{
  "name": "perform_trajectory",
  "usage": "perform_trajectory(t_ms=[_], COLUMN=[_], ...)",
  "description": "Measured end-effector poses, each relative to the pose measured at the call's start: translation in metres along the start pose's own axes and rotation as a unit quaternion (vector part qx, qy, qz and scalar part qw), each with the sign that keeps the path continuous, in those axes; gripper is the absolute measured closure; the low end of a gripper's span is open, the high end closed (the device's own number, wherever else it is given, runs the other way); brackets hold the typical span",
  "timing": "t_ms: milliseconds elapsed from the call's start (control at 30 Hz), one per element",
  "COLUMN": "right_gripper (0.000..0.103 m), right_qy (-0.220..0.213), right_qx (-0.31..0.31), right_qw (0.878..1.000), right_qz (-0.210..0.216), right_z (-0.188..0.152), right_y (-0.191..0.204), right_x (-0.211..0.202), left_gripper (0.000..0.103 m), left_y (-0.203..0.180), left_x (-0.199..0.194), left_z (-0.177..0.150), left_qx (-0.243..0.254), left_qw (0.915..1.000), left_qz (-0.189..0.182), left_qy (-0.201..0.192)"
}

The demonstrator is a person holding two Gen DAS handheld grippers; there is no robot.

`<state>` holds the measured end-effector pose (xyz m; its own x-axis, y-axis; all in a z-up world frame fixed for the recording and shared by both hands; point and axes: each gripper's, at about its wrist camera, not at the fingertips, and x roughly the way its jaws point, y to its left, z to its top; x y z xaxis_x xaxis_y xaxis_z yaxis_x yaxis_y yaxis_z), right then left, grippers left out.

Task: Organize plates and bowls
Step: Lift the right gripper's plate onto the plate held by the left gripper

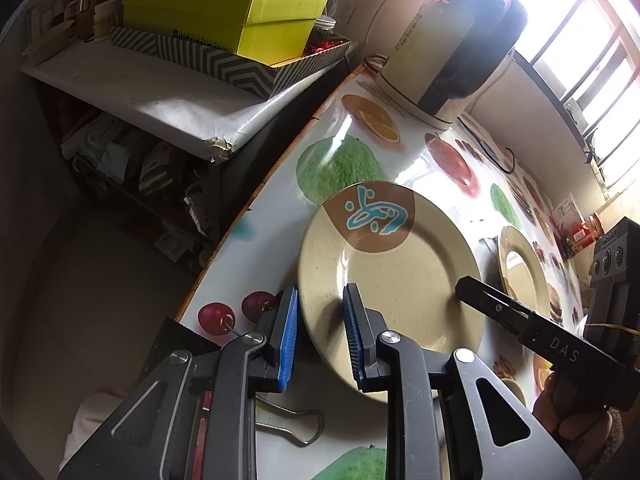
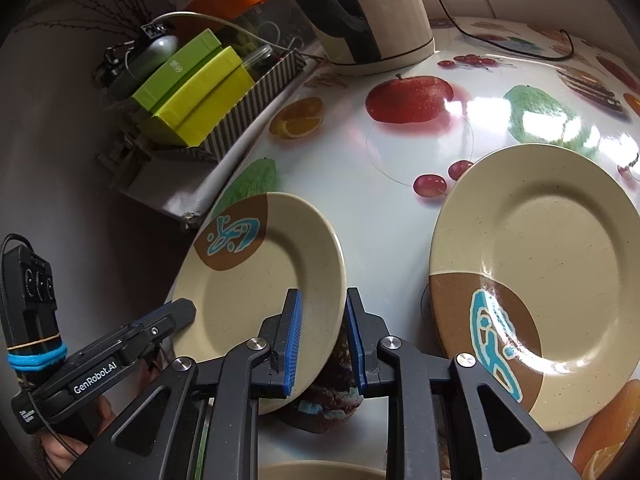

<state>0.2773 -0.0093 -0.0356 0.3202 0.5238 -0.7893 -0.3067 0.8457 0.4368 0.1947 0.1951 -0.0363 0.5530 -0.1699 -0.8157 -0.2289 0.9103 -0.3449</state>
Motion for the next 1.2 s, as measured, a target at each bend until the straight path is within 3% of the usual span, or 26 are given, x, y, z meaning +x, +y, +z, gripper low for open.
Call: perform_trajectory(t_ms=[467, 1200], right_gripper=[0.082, 0.082], right_qy=[-0.005, -0.047], right_qx=[-0.003, -0.003], right_qw=[1.0, 0.999], right_qz=[0.005, -0.003], right_z=[-0.004, -0.047], right_y=[0.005, -0.003], right_x=[-0.01, -0.095], left_gripper=[0.08, 0.08], left_y=[-0.01, -0.059], left_x=[-0.019, -0.062], left_z=[-0.003, -0.045], left_qx=[0.018, 0.07], left_qw=[0.9997, 0.9966], left_qz=[0.003, -0.033], left_qy=[-0.016, -0.028])
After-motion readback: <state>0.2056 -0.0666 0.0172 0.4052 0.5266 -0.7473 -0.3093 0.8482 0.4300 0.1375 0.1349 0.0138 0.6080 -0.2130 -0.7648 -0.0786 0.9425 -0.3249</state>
